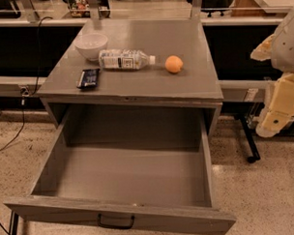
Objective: Place rxbar blueberry into top drawer
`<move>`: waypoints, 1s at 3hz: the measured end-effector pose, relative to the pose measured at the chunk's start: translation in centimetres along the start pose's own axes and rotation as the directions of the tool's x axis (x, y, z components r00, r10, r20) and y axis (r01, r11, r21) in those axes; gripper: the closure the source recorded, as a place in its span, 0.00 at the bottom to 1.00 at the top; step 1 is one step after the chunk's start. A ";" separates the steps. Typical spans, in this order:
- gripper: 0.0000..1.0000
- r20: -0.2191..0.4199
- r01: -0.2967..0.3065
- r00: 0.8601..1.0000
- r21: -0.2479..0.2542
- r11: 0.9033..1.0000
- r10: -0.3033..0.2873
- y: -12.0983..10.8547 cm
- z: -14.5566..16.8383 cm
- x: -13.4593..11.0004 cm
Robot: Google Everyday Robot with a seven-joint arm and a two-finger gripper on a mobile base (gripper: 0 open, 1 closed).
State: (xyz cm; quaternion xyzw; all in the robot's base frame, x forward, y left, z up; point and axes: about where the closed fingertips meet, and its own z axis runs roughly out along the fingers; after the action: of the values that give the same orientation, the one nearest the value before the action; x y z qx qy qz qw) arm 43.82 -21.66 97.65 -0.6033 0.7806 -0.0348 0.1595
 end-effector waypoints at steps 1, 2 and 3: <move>0.00 0.000 0.000 1.000 0.000 1.000 0.000 0.0 0.0 0.0; 0.00 -0.066 0.089 0.994 -0.014 0.996 -0.089 -0.9 2.7 -1.5; 0.00 -0.142 0.369 0.915 -0.081 0.926 -0.377 -2.5 10.6 -7.0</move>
Offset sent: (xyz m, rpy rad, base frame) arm 0.0996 0.0666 -0.0922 -0.4134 0.0979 0.3339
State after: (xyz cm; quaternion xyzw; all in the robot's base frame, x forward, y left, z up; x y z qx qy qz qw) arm 50.83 -14.20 89.66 -0.7405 0.6619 -0.0908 0.0728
